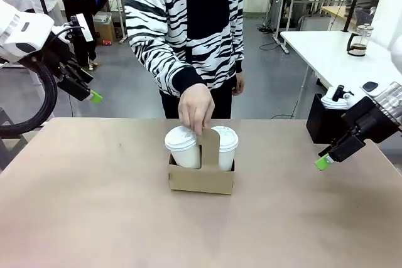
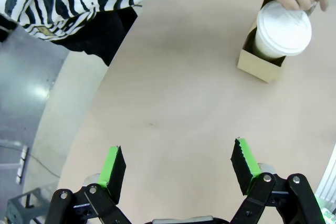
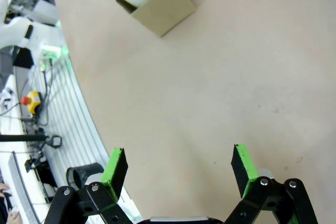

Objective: Pour a drink into a cup and package it in a carrier.
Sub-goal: Insert the held 600 ml Paper Cup into the Cup Carrier.

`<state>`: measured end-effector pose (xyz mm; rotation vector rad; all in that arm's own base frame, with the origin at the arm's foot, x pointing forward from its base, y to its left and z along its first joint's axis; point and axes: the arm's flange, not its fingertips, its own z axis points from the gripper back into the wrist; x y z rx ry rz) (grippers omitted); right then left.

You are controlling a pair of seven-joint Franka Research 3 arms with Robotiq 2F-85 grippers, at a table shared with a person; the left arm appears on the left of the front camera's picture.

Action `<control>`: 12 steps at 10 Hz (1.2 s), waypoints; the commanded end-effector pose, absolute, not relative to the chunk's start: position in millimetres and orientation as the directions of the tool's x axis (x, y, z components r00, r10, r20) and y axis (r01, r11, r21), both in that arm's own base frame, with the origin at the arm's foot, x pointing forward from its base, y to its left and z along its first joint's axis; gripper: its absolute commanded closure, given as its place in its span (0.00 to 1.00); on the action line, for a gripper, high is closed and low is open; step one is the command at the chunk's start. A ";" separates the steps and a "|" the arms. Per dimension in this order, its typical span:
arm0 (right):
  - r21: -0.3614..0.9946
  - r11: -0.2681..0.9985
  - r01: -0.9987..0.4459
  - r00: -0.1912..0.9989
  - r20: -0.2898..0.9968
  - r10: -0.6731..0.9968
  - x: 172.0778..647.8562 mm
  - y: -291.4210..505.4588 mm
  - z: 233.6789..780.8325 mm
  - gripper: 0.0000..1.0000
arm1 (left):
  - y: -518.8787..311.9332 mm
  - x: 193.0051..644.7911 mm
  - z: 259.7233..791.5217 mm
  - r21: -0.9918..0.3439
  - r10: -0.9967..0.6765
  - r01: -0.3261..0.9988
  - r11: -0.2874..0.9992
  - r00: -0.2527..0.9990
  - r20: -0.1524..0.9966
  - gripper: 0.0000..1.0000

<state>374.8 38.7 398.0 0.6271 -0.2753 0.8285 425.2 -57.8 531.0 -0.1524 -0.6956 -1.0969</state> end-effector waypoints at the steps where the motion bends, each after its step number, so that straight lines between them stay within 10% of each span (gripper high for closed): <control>1: 0.411 0.489 -0.770 0.638 0.488 0.595 374.4 36.9 395.3 0.00 | -57.3 425.7 530.6 0.213 -0.761 0.858 0.467 0.268 0.591 0.00; 12: 0.411 0.489 -0.770 0.638 0.488 0.595 374.4 36.9 395.3 0.00 | -57.3 425.7 530.6 0.213 -0.761 0.858 0.467 0.268 0.591 0.00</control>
